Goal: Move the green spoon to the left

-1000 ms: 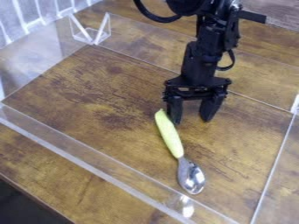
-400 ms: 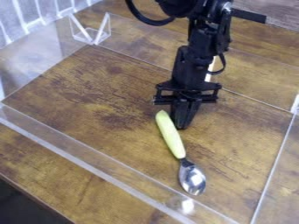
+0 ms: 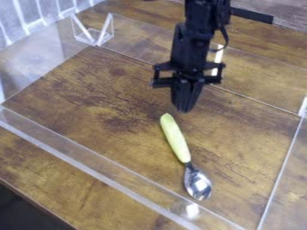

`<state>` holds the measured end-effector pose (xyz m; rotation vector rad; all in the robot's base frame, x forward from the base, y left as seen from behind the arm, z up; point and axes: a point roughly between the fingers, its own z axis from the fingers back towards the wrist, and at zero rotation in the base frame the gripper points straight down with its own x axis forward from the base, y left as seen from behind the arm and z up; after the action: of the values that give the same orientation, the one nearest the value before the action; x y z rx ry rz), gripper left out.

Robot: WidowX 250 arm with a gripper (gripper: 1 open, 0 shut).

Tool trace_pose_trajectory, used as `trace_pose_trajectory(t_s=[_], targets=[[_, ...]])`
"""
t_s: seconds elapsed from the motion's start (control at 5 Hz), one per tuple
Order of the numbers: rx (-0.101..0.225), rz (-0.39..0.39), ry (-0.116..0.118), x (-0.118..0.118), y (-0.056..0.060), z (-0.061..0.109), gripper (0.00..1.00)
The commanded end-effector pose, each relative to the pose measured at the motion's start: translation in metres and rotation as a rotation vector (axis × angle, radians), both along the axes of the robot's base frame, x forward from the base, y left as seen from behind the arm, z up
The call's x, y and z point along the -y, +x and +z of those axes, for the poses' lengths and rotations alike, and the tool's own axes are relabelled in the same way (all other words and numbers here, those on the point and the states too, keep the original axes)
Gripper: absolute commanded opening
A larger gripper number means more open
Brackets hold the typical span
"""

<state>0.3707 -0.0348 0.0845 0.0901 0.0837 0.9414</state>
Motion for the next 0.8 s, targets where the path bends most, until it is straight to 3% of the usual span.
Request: trace_pose_trajectory(t_s=[0.0,0.6], targets=[[0.109,0.022,-0.032,-0.007,-0.008,0.047,0.0],[0.154,0.079,-0.052,0.004,-0.043,0.051,0.0]])
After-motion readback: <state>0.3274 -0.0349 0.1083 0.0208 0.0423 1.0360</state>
